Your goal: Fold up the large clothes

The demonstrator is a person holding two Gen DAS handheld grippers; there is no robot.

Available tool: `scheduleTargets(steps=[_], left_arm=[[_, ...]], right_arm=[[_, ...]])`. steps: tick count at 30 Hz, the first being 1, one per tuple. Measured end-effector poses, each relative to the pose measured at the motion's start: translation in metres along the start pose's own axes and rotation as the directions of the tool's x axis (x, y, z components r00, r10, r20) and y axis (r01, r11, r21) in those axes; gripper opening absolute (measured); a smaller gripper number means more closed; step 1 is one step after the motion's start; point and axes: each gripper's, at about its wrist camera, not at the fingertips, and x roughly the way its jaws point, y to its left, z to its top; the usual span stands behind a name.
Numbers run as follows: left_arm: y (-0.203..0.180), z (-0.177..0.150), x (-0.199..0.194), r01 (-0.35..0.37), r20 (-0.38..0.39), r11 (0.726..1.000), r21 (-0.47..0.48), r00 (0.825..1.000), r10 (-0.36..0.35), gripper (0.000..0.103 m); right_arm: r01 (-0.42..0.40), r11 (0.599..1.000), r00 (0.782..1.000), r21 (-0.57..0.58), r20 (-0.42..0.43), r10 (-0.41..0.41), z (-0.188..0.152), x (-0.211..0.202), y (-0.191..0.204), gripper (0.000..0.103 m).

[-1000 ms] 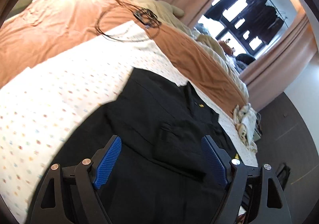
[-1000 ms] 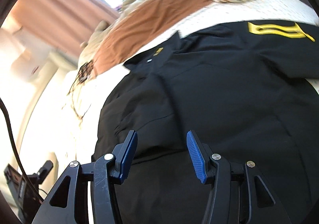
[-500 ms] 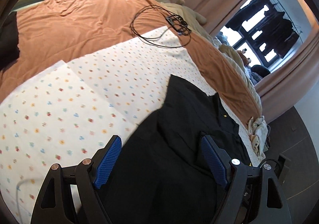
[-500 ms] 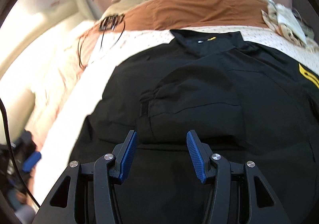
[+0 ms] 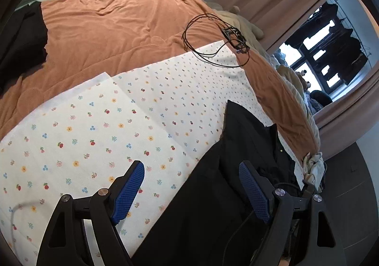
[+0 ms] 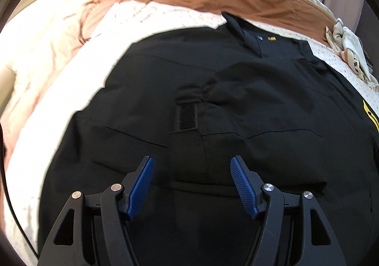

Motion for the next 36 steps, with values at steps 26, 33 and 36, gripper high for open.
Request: scheduleTargets(steps=[26, 33, 36], left_arm=[[-0.103, -0.058, 0.031, 0.057, -0.053, 0.988, 0.145, 0.997, -0.05, 0.083], [-0.119, -0.069, 0.028, 0.051, -0.044, 0.977, 0.208, 0.998, -0.042, 0.083], [-0.123, -0.074, 0.03, 0.065, -0.059, 0.976, 0.21, 0.997, -0.054, 0.083]], right_arm=[[-0.245, 0.844, 0.958, 0.477, 0.256, 0.133, -0.023, -0.112, -0.212, 0.051], [-0.201, 0.802, 0.972, 0.563, 0.216, 0.092, -0.047, -0.128, -0.255, 0.057], [-0.197, 0.779, 0.974, 0.596, 0.21, 0.085, -0.058, -0.132, -0.278, 0.057]])
